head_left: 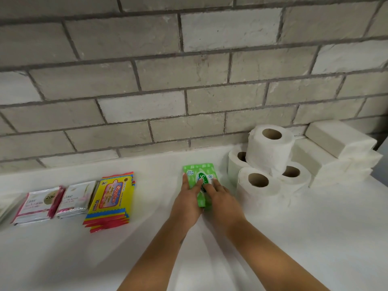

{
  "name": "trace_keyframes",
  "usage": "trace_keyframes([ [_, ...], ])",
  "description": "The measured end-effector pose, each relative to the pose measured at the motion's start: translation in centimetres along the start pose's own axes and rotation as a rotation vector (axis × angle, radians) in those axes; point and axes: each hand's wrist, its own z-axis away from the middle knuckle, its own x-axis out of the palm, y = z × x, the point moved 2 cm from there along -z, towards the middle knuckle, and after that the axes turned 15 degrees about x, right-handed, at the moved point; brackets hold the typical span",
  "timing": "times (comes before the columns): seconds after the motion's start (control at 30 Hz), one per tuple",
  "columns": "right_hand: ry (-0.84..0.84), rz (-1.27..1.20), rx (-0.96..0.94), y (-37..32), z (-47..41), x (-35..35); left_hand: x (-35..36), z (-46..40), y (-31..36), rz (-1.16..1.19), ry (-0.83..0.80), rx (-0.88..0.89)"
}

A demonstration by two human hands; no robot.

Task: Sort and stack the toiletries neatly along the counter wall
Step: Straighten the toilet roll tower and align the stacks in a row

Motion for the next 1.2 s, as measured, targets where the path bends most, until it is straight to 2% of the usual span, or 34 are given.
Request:
trace_keyframes([
  [0.3, -0.017, -0.013, 0.030, -0.1, -0.3, -0.2, -0.3, -0.4, 0.1, -0.101, -0.024, -0.001],
  [0.73, -0.043, 0.038, 0.041, -0.1, -0.2, -0.6, -0.5, -0.2, 0.6, -0.095, -0.038, 0.008],
  [1.0, -0.093, 0.152, 0.053, -0.3, -0.8, 0.2, -2.0, 1.1, 1.1, -0.027, -0.158, -0.047],
  [1.07, -0.088, 0.190, 0.046, -0.6, -1.0, 0.3, -3.1, 2.0, 1.3, -0.020, -0.082, -0.066],
  [1.13, -0.052, 0.180, 0.031, -1.4, -0.4, -0.5, -4.6, 3.3, 1.5, 0.017, 0.094, -0.067],
  [1.2, 0.002, 0.063, 0.007, -2.6, 0.5, -1.6, -6.2, 4.9, 1.5, 0.038, 0.307, -0.077],
])
